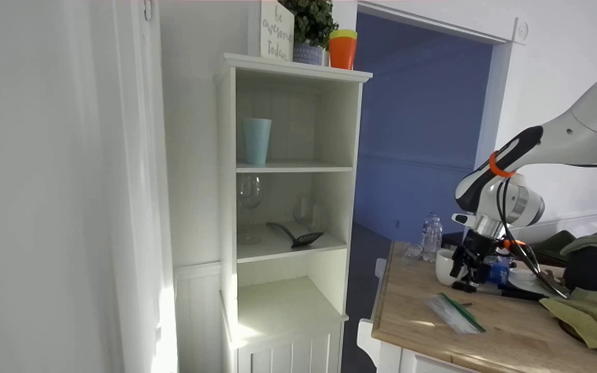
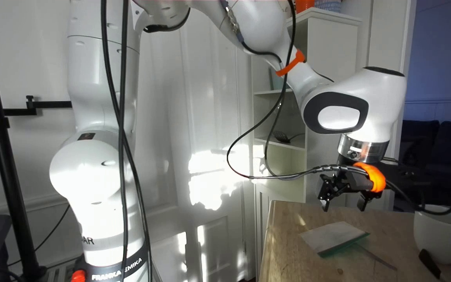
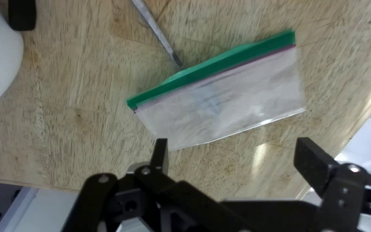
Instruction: Put the spoon in the white cup
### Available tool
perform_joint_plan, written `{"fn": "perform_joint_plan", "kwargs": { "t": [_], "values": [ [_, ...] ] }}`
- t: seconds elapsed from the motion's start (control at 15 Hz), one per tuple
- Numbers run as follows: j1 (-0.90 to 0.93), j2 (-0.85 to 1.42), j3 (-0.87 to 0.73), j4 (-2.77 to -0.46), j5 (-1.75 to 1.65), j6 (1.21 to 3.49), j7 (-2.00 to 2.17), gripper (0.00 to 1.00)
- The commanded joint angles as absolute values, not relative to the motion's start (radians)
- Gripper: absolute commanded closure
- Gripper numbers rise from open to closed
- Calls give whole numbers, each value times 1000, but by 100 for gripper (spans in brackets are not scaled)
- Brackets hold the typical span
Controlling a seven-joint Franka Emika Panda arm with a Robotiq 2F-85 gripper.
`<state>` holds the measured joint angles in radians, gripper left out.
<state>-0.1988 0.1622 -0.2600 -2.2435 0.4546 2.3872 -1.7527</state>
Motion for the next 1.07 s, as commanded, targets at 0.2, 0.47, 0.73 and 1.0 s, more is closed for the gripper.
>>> {"fn": "perform_joint_plan", "kwargs": {
  "t": [0.2,0.47,0.73,1.0],
  "values": [
    [-334,328,-159,-2099,593,2413,-1914,0],
    [-386,388,-118,-2034,562,2385,-2012,0],
    [-416,432,-106,-1985,546,2364,-2046,0],
    [-437,452,-108,-1959,513,2311,-2077,16]
  ]
}}
